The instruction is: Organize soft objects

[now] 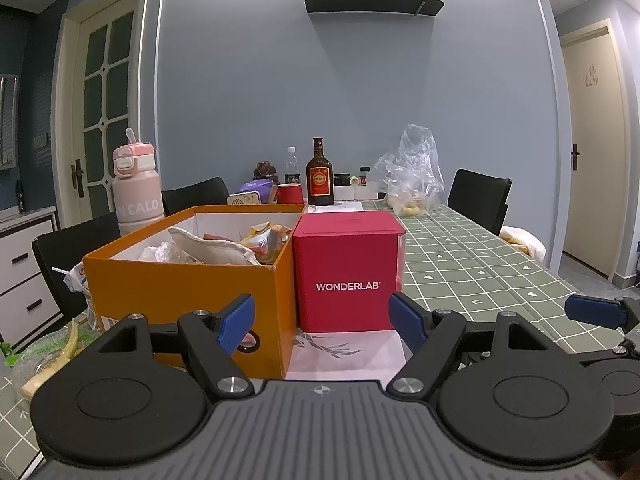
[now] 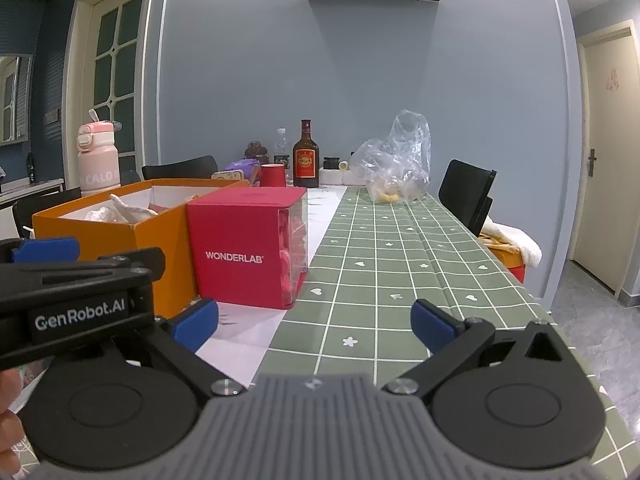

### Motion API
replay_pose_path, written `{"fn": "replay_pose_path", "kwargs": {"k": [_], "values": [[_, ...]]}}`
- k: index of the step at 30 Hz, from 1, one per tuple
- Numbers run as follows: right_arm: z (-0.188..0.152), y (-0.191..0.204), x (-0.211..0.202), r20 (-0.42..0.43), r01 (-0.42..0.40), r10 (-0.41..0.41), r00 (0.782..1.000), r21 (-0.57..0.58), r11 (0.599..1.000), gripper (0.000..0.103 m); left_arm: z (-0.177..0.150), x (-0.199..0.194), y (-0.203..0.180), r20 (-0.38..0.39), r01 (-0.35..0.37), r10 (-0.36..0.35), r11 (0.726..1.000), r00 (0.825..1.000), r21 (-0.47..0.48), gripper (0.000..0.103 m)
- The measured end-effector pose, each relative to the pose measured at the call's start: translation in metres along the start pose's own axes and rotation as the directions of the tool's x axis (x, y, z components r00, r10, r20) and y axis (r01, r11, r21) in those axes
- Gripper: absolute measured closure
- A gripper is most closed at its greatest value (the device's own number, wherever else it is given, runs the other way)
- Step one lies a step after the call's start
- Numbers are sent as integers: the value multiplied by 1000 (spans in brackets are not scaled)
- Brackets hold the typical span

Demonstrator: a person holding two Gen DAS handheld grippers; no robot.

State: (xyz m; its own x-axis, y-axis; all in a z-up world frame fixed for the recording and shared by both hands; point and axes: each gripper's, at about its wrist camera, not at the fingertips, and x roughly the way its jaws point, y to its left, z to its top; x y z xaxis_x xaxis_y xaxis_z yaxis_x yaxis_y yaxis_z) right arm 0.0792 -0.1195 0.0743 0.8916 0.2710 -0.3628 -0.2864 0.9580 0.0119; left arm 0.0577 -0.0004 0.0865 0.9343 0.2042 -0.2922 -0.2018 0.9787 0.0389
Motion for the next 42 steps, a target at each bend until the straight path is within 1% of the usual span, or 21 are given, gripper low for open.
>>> {"fn": "replay_pose_path", "kwargs": {"k": [5,9,22,42], "values": [[0,1,0,-3,7,-7,1000,-8,1000,3,0,2,0,-2,-4,4,1000,1000,3,13],[-1,-1,1,-2,-6,6,1000,4,1000,3,0,1,0,1,-8,8,1000,1000,-1,13],[-2,-5,4,-12,4,-3,1000,16,1000,3,-1,-3,-5,14,0,0,1000,1000,19,13],[-3,-4,6,-22,15,-15,1000,13,1000,3,-3,1,-4,0,9,-9,1000,1000,11,13]]}}
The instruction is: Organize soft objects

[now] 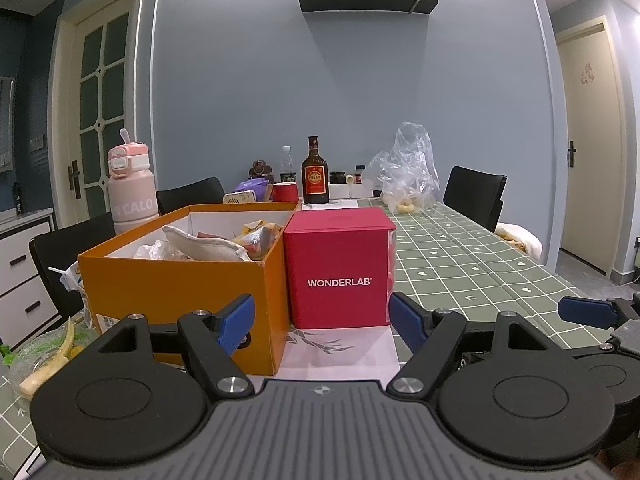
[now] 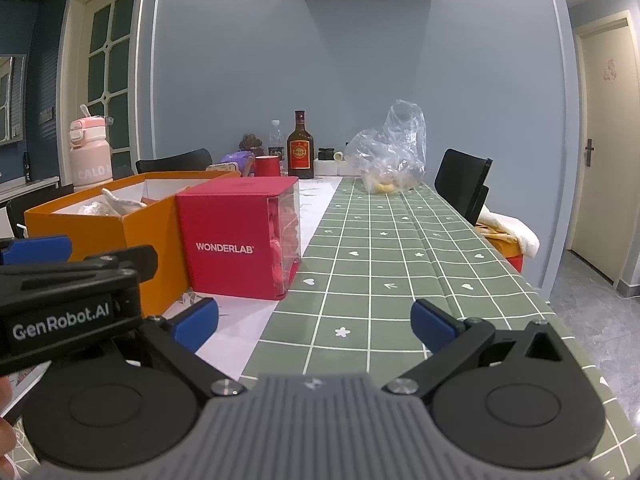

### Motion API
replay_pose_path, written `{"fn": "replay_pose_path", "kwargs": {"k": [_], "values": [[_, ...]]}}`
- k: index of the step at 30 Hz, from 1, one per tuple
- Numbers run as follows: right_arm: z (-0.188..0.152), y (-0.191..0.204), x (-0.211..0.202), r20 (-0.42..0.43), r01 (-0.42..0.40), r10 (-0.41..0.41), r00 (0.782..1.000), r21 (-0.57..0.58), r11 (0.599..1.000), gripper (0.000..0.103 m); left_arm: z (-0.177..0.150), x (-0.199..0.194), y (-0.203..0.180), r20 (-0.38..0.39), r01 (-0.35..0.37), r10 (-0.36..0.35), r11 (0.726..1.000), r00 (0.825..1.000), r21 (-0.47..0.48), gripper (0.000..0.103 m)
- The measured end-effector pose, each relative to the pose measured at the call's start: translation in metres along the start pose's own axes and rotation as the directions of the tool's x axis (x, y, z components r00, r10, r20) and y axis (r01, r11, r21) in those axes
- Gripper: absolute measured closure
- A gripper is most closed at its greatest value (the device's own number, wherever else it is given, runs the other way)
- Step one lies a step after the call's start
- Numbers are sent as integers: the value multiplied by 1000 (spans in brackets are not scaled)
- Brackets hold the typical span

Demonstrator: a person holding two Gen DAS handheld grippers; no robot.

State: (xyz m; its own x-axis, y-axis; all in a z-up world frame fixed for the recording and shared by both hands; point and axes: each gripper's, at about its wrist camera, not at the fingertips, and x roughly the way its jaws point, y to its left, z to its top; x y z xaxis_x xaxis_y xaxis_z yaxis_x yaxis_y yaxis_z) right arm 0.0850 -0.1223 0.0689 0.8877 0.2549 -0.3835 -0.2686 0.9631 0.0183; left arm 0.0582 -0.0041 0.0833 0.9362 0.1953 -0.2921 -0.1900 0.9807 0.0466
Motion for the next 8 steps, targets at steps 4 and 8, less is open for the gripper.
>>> {"fn": "replay_pose_path", "kwargs": {"k": [4,8], "values": [[0,0,1,-2,1,-1,1000,-1,1000,3,0,1,0,-1,-3,3,1000,1000,-1,13],[-2,0,2,-6,2,-2,1000,-3,1000,3,-1,1,0,-2,-4,4,1000,1000,2,13]]}}
